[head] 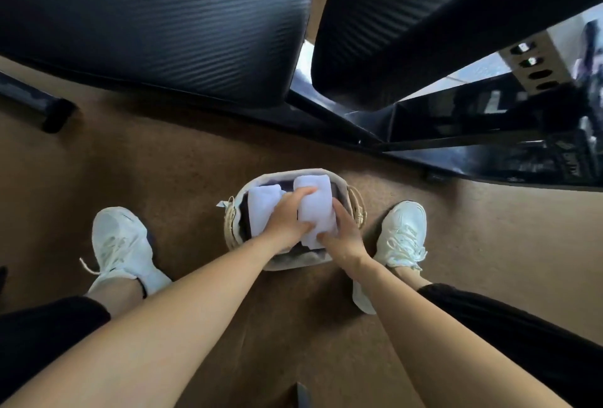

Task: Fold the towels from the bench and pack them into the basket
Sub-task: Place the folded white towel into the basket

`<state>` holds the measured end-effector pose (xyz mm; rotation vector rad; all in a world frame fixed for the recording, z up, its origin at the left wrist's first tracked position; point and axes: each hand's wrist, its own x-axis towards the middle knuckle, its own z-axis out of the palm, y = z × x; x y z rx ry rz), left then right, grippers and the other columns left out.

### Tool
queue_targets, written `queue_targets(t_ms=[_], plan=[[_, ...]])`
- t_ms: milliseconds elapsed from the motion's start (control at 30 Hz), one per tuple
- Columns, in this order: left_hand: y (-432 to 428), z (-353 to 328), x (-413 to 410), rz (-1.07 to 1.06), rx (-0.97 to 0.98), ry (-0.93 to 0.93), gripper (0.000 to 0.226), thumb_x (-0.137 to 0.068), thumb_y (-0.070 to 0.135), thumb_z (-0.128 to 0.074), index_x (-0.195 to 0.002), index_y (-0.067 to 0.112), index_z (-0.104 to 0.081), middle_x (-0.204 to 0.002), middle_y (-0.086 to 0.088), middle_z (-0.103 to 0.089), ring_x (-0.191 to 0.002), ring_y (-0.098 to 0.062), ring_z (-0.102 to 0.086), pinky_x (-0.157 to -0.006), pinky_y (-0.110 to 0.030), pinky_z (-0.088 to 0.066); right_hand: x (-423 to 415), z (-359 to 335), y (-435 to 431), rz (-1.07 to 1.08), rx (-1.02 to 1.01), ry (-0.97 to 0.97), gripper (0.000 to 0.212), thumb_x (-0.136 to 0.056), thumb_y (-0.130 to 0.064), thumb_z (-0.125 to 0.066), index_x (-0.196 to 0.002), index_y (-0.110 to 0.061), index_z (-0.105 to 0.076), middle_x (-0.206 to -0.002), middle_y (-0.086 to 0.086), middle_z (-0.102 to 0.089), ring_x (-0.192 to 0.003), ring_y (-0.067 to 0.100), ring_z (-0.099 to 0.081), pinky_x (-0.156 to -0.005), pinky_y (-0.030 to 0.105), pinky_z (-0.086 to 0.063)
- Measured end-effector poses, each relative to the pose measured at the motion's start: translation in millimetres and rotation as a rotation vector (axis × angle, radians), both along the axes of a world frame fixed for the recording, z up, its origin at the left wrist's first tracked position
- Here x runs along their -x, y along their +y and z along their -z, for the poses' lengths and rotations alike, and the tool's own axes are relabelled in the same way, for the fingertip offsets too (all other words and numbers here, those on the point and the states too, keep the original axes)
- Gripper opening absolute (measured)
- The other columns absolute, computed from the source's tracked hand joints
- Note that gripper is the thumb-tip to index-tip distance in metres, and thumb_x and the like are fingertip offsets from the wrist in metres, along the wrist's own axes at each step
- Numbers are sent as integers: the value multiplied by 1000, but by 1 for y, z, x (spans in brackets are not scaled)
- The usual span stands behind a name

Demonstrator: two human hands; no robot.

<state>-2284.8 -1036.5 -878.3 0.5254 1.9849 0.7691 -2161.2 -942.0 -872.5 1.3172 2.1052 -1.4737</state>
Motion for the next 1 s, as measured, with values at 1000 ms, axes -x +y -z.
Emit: queue_targets(t_ms=[1000], plan=[[-75, 29, -15, 205, 156, 624, 60, -84, 4, -74, -140, 12, -53, -145, -13, -48, -131, -35, -49, -100, -48, -53, 3, 49, 33, -1053, -801, -289, 97, -80, -63, -70, -154, -13, -32, -160, 7, -32, -131, 34, -45, -112, 52, -35]])
